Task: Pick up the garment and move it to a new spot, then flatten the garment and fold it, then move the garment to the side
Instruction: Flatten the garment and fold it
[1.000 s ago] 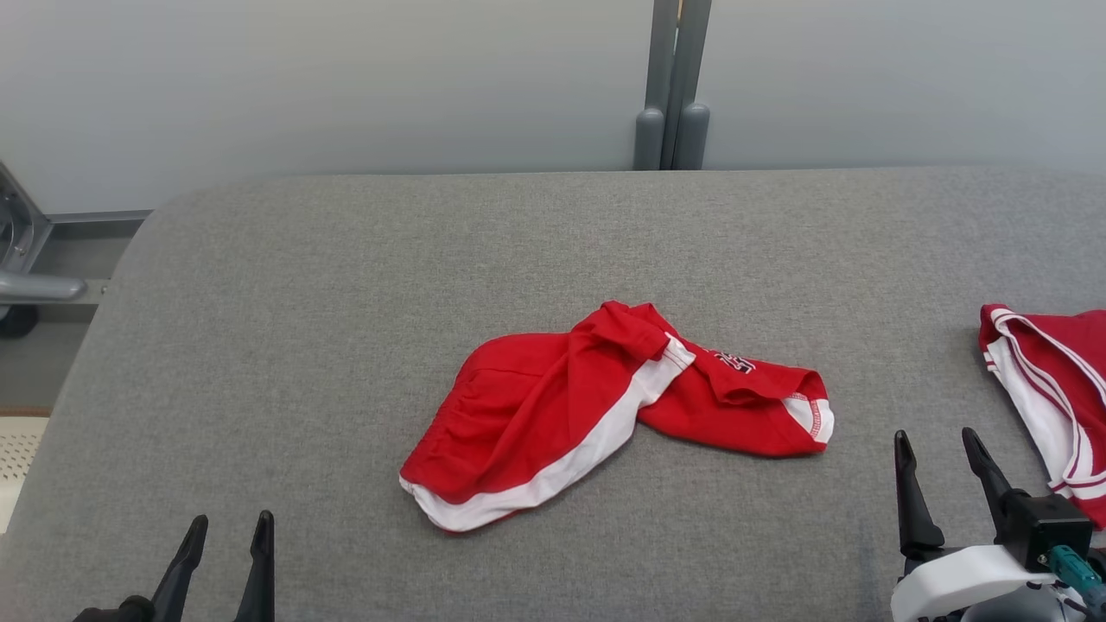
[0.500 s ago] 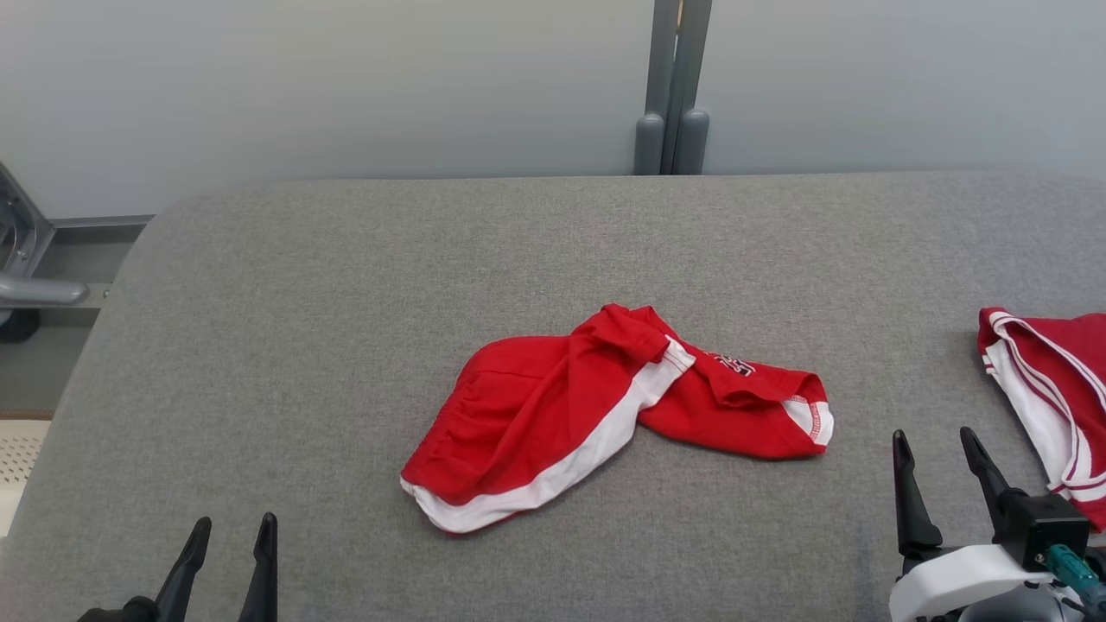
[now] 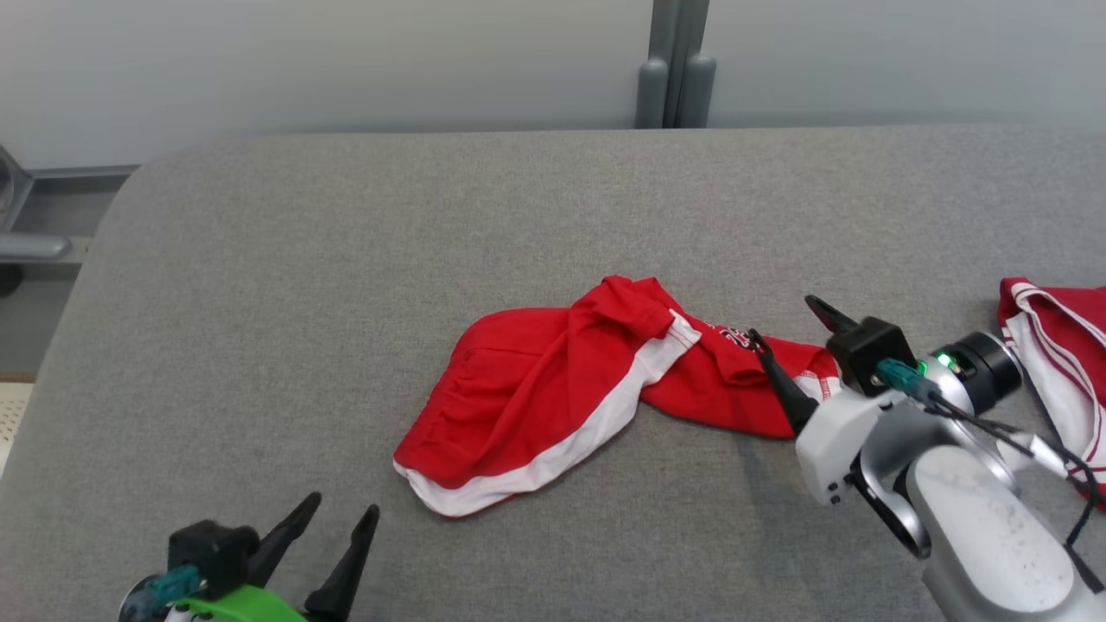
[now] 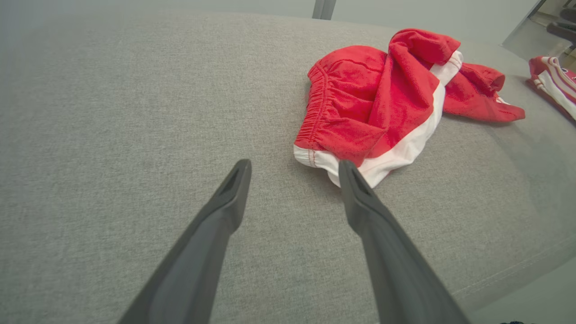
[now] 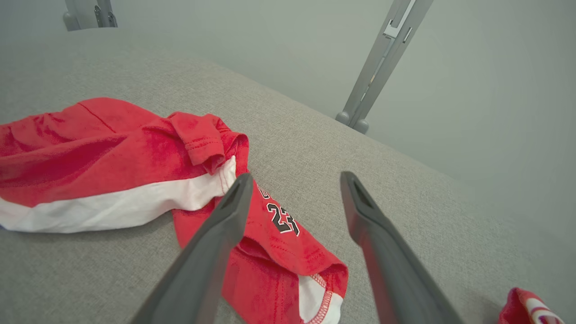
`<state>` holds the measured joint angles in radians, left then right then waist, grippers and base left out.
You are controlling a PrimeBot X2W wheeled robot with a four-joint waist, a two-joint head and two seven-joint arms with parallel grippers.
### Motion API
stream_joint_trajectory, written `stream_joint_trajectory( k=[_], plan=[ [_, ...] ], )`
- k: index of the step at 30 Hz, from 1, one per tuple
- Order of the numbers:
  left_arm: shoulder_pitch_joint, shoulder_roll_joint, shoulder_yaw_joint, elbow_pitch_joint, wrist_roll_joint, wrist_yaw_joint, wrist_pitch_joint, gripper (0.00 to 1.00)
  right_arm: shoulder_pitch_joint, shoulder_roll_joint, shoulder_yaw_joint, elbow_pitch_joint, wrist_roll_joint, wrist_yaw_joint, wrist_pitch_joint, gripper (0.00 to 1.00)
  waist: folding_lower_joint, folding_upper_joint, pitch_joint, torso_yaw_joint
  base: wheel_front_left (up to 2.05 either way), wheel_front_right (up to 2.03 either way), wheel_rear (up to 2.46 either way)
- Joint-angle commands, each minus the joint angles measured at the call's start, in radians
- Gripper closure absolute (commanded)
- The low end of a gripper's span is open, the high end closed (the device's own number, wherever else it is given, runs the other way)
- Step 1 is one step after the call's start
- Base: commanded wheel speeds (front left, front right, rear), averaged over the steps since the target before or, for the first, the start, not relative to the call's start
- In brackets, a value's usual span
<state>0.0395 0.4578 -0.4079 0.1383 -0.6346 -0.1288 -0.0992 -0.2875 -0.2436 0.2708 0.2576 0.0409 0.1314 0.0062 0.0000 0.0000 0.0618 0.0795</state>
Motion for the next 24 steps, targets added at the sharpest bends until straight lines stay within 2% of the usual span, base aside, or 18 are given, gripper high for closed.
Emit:
stream_joint_trajectory(
  k=[1, 7, 12, 24],
  plan=[
    [-0.032, 0.015, -0.021, -0.007, -0.016, -0.002, 0.022, 0.00, -0.030, -0.023, 0.035, 0.004, 0.018, -0.001, 0.033, 0.00, 0.0000, 0.0000, 0.048, 0.012, 0.00, 0.00, 0.00],
    [-0.171, 0.064, -0.149, -0.014, -0.109, -0.002, 0.137, 0.00, -0.233, -0.177, 0.297, -0.016, 0.164, -0.002, 0.266, 0.00, 0.0000, 0.0000, 0.113, 0.048, 0.00, 0.00, 0.00],
    [-0.270, 0.080, -0.246, -0.007, -0.168, -0.002, 0.162, 0.00, -0.326, -0.260, 0.424, -0.029, 0.263, -0.001, 0.354, 0.00, 0.0000, 0.0000, 0.152, 0.072, 0.00, 0.00, 0.00],
    [-0.396, 0.112, -0.405, 0.070, -0.247, -0.002, 0.104, 0.00, -0.393, -0.295, 0.533, -0.009, 0.350, -0.001, 0.342, 0.00, 0.0000, 0.0000, 0.179, 0.080, 0.00, 0.00, 0.00]
  ],
)
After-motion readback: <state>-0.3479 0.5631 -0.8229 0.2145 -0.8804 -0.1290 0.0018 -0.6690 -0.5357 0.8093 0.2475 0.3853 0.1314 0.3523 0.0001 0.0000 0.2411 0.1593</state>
